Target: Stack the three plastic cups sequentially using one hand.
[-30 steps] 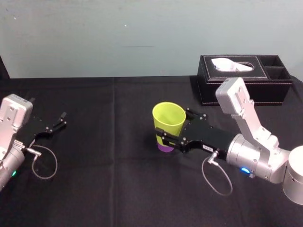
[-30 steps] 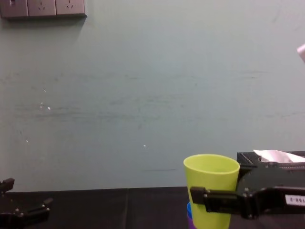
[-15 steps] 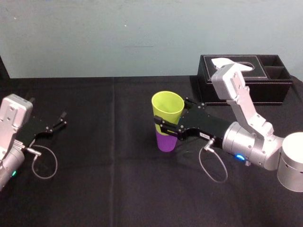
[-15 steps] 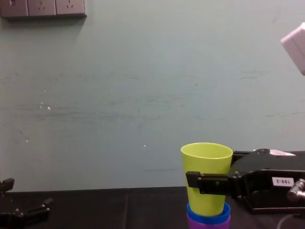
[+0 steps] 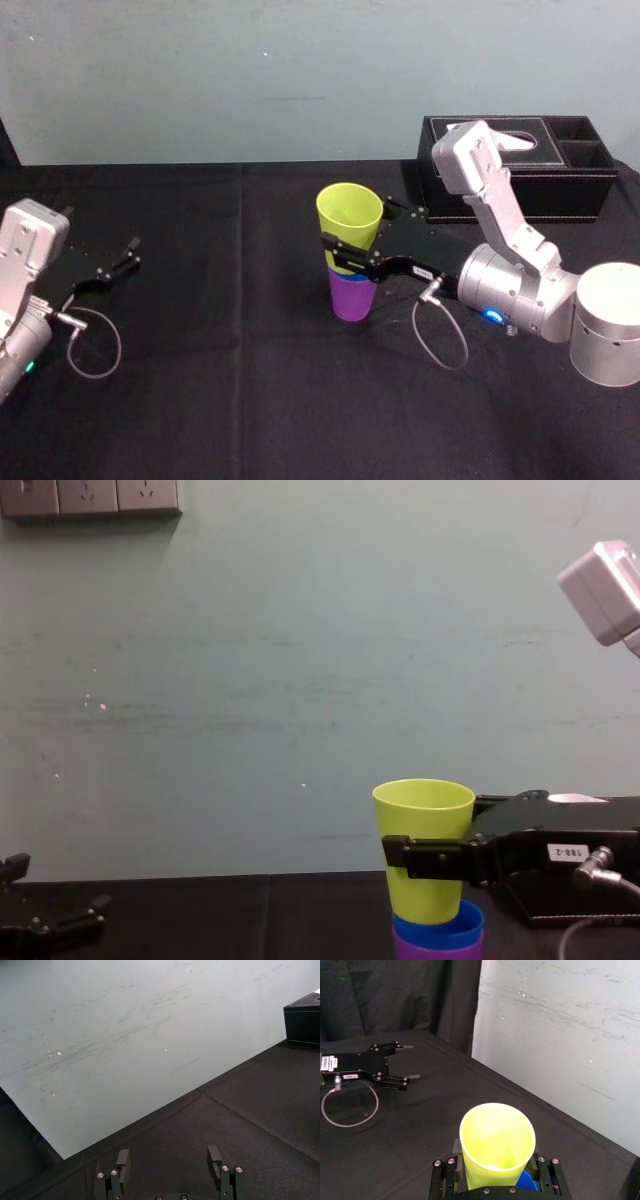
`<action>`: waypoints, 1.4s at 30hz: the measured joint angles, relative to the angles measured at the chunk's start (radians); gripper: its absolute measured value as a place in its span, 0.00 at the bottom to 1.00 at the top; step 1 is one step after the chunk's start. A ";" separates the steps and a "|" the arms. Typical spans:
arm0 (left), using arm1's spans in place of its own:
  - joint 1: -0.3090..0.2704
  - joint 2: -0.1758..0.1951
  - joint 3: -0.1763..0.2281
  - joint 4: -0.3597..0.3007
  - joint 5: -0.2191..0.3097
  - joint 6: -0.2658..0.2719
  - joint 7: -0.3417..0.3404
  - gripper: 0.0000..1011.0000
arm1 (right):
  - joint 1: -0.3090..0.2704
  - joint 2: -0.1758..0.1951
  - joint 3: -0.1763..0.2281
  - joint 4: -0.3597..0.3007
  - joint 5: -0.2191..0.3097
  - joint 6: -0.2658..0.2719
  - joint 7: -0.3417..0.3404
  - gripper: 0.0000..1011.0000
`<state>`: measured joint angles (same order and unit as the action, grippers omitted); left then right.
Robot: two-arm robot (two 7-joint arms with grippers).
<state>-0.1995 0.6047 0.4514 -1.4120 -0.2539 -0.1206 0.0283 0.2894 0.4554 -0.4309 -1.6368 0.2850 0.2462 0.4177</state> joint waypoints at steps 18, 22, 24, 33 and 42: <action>0.000 0.000 0.000 0.000 0.000 0.000 0.000 1.00 | 0.037 -0.027 -0.009 0.065 -0.013 0.006 -0.003 0.73; 0.000 0.000 0.000 0.000 0.000 0.000 0.000 1.00 | 0.039 -0.026 -0.008 0.067 -0.014 0.005 -0.002 0.73; 0.000 0.000 0.000 0.000 0.000 0.000 0.000 1.00 | 0.039 -0.025 -0.005 0.068 -0.014 0.004 -0.001 0.73; 0.000 0.000 0.000 0.000 0.000 0.000 0.000 1.00 | 0.040 -0.022 0.003 0.078 -0.010 -0.003 0.006 0.73; 0.000 0.000 0.000 0.000 0.000 0.000 0.000 1.00 | 0.046 -0.025 -0.002 0.102 -0.007 -0.010 0.014 0.73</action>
<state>-0.1995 0.6047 0.4514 -1.4120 -0.2539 -0.1205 0.0283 0.3350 0.4307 -0.4326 -1.5351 0.2780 0.2365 0.4319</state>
